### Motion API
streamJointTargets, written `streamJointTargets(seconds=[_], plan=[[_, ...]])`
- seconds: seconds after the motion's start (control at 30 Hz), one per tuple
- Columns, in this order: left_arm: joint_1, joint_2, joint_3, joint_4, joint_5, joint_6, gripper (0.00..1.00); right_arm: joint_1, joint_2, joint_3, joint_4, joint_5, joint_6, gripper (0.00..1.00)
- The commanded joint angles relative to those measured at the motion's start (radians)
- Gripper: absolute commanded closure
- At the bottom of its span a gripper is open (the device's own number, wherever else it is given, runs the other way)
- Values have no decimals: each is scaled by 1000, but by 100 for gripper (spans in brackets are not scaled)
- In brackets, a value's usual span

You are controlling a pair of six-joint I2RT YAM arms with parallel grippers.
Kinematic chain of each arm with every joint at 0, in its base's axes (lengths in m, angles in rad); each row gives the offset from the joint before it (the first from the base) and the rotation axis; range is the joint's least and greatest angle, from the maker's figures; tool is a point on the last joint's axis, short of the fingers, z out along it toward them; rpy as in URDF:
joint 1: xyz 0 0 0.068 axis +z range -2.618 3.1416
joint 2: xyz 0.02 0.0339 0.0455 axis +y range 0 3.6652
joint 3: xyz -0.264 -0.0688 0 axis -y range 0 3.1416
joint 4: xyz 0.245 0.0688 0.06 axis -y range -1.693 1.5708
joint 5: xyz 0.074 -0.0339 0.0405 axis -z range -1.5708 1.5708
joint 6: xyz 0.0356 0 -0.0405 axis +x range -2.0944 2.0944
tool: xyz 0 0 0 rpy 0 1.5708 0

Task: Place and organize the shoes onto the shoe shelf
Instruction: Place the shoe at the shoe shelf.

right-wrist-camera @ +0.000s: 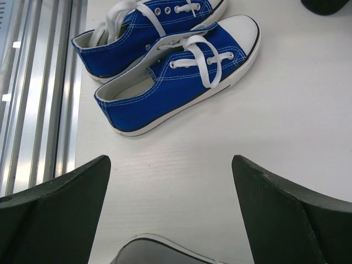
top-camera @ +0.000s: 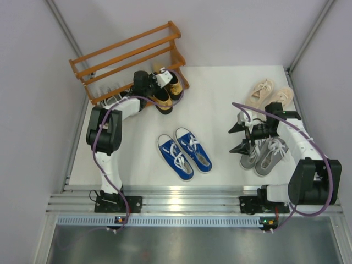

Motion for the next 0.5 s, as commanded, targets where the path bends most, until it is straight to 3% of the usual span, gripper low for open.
streamJointTargets(seconds=[0.0, 0.07, 0.47], plan=[[27, -38, 43, 191, -17, -10, 61, 5, 2, 3, -21, -50, -34, 8], [29, -49, 31, 191, -15, -23, 50, 5, 2, 5, -23, -50, -38, 8], [26, -228, -96, 191, 61, -234, 36, 5, -15, 6, -46, -55, -60, 8]])
